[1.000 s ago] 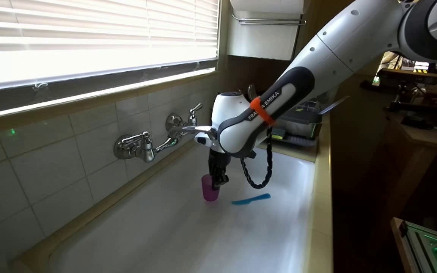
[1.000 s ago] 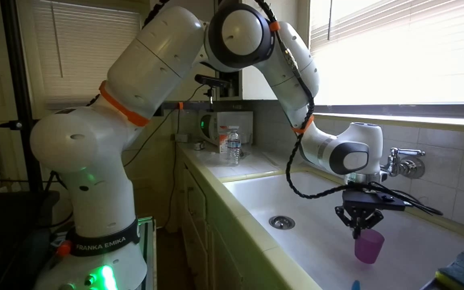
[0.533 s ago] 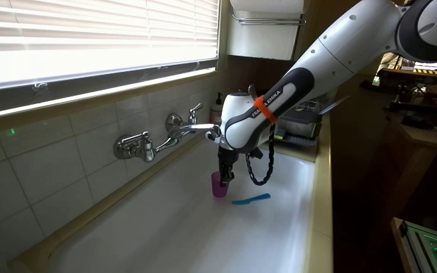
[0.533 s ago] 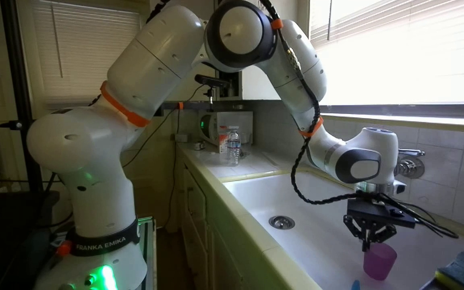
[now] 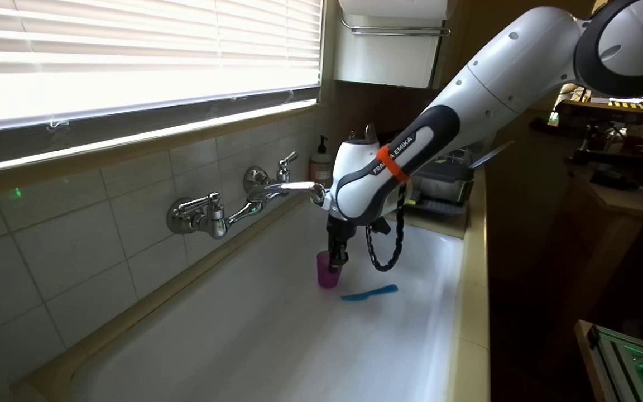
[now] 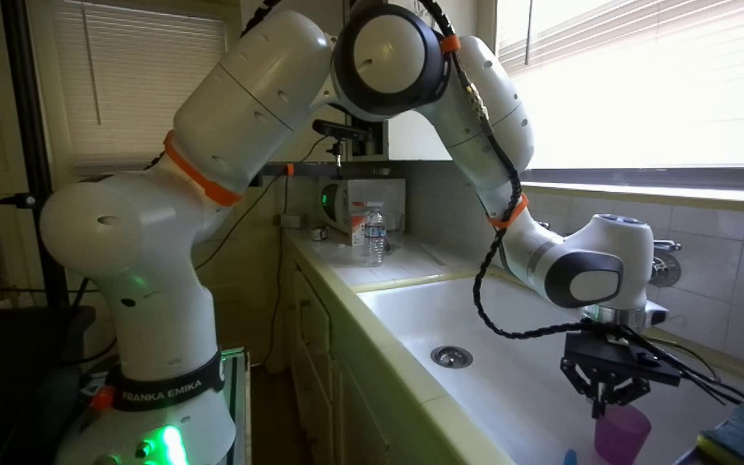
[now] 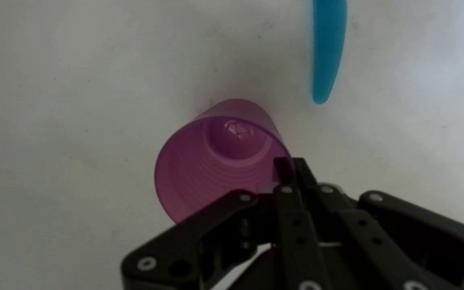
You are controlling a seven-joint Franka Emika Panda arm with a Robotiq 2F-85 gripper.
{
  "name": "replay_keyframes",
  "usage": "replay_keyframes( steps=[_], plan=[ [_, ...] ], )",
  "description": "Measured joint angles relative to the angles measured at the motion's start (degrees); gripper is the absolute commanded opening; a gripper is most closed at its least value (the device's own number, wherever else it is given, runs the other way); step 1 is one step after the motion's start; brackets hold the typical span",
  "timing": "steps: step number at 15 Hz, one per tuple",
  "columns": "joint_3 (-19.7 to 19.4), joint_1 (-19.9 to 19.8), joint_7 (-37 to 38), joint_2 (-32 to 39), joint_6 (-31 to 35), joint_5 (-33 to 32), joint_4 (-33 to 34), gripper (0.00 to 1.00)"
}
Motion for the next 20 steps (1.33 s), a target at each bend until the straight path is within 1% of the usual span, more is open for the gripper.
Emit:
replay_keyframes(
  steps=[8, 9, 10, 11, 12, 14, 19, 20],
  plan=[
    [-0.1, 1.6, 0.0, 0.1, 0.2, -0.9, 0.1, 0.01],
    [-0.2, 1.9, 0.0, 0.2, 0.2, -1.1, 0.1, 0.29],
    [-0.3, 2.1, 0.0, 0.2, 0.2, -1.2, 0.1, 0.31],
    [-0.5, 2.4, 0.0, 0.2, 0.2, -1.4, 0.2, 0.36],
    [-0.5, 2.6, 0.0, 0.4, 0.2, -1.4, 0.2, 0.45],
    [-0.6, 3.1, 0.0, 1.1, 0.2, -1.5, 0.2, 0.58],
    [-0.8, 3.4, 0.0, 2.1, 0.2, -1.7, 0.3, 0.97],
    [-0.8, 3.4, 0.0, 2.1, 0.4, -1.8, 0.4, 1.00]
  ],
)
